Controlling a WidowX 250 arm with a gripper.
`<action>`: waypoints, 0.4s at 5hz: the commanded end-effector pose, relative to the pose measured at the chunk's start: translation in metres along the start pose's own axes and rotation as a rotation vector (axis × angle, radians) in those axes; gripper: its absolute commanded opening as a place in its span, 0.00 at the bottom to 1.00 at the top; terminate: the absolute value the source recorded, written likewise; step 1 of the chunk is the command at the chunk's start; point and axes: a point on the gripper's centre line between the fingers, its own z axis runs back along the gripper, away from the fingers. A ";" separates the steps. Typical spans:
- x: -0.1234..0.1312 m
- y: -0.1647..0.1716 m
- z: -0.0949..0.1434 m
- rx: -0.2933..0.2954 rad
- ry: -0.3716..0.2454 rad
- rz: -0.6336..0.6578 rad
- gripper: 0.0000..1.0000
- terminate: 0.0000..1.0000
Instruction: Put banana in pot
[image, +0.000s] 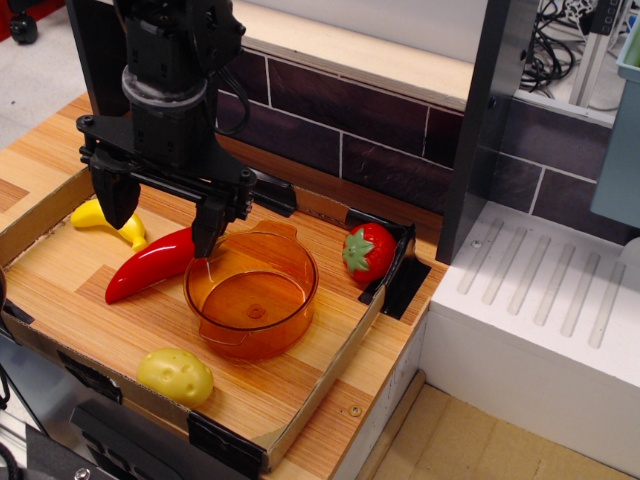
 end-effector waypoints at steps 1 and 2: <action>0.000 0.000 0.000 0.000 0.000 0.000 1.00 0.00; -0.002 0.012 0.025 -0.114 -0.034 0.185 1.00 0.00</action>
